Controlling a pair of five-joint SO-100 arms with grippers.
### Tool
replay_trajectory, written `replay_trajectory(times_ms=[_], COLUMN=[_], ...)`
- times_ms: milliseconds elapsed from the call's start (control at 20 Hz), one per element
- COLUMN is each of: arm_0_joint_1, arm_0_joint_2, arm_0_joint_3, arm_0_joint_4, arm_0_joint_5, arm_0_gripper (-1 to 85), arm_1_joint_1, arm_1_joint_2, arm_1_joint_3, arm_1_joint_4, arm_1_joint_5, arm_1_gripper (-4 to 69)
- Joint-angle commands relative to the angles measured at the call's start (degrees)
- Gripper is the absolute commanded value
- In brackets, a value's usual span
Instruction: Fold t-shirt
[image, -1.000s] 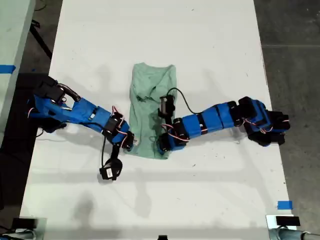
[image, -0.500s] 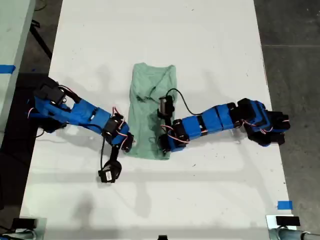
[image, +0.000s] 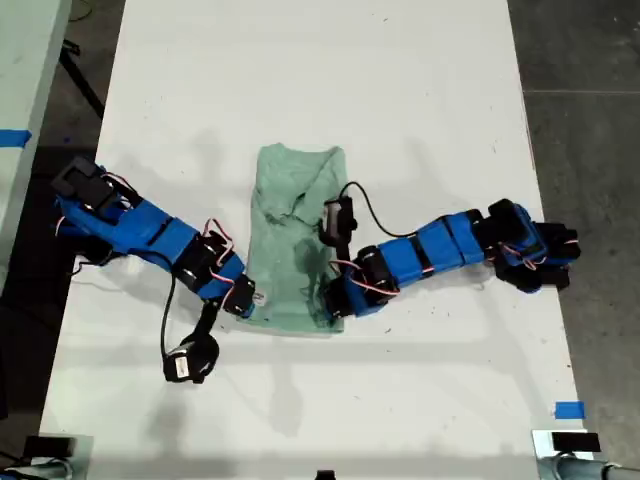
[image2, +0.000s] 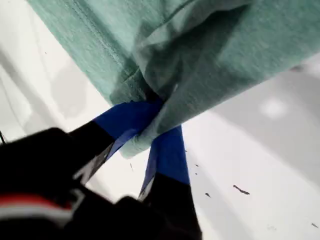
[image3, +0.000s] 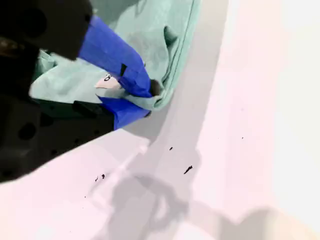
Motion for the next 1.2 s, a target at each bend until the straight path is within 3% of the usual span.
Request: replay_trajectory(times_ms=[0, 500, 950, 1150], arm_0_joint_1=[-0.88, -26.89, -48.96, -51.68], arm_0_joint_2=[7.47, 16.96, 14.59, 8.88], arm_0_joint_3=[-3.08, -3.69, -3.16, -4.04], arm_0_joint_4=[0.88, 9.4, 7.56, 4.75], arm_0_joint_5=[3.16, 26.02, 39.02, 40.96], arm_0_gripper=[0.0, 0.0, 0.0, 0.0], arm_1_joint_1=[2.11, 21.09, 37.09, 40.61], arm_1_joint_2=[7.91, 16.08, 15.91, 13.62], arm_1_joint_3=[-4.31, -3.87, -3.08, -3.08], arm_1_joint_4=[1.58, 5.54, 4.92, 3.16], arm_1_joint_5=[-2.99, -21.36, -34.54, -37.0], arm_1_gripper=[0.3, 0.3, 0.3, 0.3])
